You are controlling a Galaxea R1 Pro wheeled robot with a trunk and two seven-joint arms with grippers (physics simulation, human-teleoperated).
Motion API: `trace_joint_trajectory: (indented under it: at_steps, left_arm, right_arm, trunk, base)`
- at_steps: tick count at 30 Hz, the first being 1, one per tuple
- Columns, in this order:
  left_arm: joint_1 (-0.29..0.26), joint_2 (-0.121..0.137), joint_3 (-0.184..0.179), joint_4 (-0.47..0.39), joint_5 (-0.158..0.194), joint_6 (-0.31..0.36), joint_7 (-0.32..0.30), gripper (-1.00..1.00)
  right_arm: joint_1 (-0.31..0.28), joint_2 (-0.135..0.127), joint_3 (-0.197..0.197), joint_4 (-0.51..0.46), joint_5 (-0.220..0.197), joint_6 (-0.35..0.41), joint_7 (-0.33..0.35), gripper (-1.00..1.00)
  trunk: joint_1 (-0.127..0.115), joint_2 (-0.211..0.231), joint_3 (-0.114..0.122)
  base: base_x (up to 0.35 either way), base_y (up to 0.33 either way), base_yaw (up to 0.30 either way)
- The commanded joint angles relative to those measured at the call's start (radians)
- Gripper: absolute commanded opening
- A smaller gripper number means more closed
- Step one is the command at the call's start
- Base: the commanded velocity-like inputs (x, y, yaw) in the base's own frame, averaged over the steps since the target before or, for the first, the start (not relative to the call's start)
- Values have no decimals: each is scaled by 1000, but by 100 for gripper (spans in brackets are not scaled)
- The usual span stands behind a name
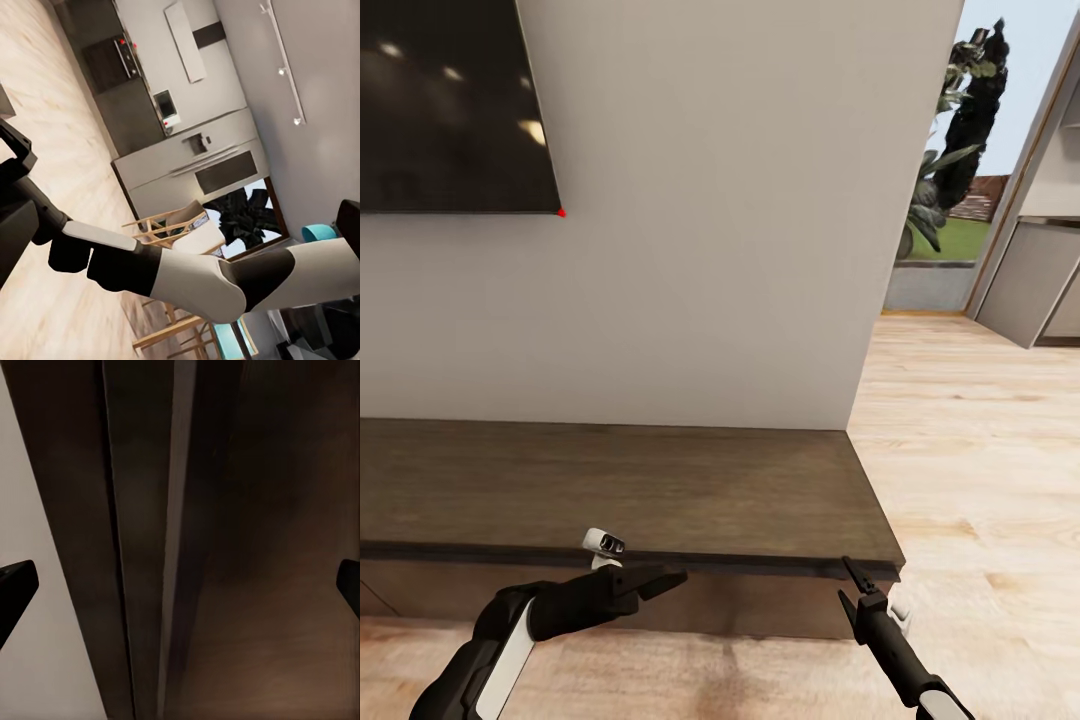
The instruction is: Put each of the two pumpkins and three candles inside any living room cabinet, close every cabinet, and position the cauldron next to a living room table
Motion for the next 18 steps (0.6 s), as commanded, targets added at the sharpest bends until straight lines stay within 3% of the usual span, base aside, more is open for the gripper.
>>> trace_joint_trajectory:
  at_steps: [1, 18]
  left_arm:
    - [0, 0, -1, 0, 4, 10, -1, 100]
    - [0, 0, -1, 0, 6, 10, -1, 100]
  right_arm:
    - [0, 0, -1, 0, -9, 10, 2, 100]
    - [0, 0, -1, 0, -9, 10, 3, 100]
  trunk:
    - [0, 0, -1]
    - [0, 0, -1]
  base:
    - [0, 0, 0]
    - [1, 0, 0]
